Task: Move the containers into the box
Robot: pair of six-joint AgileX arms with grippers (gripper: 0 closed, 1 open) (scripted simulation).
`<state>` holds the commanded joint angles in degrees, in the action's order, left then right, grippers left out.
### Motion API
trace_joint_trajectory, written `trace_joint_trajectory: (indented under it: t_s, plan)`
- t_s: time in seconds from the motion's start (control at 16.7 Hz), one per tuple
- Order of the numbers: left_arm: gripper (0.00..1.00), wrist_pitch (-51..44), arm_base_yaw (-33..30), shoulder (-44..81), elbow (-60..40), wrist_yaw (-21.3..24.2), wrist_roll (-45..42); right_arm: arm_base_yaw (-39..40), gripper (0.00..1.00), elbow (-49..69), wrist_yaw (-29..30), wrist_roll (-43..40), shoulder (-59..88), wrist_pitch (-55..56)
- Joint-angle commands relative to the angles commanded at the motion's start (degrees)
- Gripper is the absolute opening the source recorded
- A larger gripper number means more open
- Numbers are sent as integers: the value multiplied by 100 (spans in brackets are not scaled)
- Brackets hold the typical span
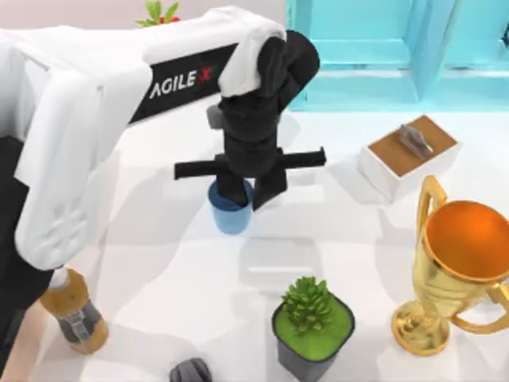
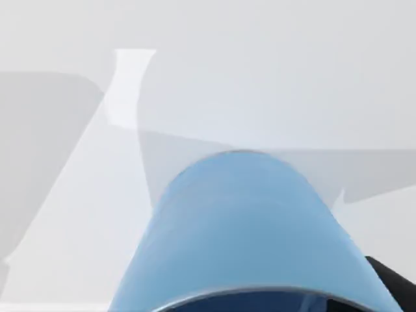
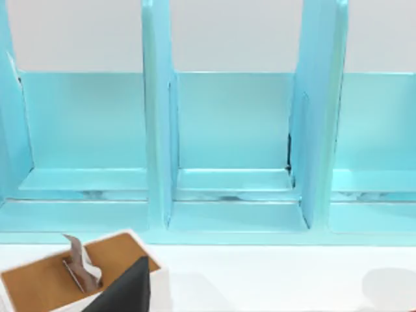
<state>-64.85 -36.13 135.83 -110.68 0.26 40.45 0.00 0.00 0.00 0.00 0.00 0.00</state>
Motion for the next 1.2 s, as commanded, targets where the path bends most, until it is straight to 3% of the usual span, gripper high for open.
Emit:
trace_joint_trajectory:
  t_s: [0.3, 0.78, 1.2]
  plan:
    - [0, -96, 97, -98, 21, -1, -102, 0, 100, 0, 0, 0, 0, 0]
    - [0, -1309, 1131, -1462, 148, -14, -1119, 0, 100, 0, 0, 0, 0, 0]
    - [0, -1318, 1244, -1538, 206, -23, -1278, 0, 100, 0, 0, 0, 0, 0]
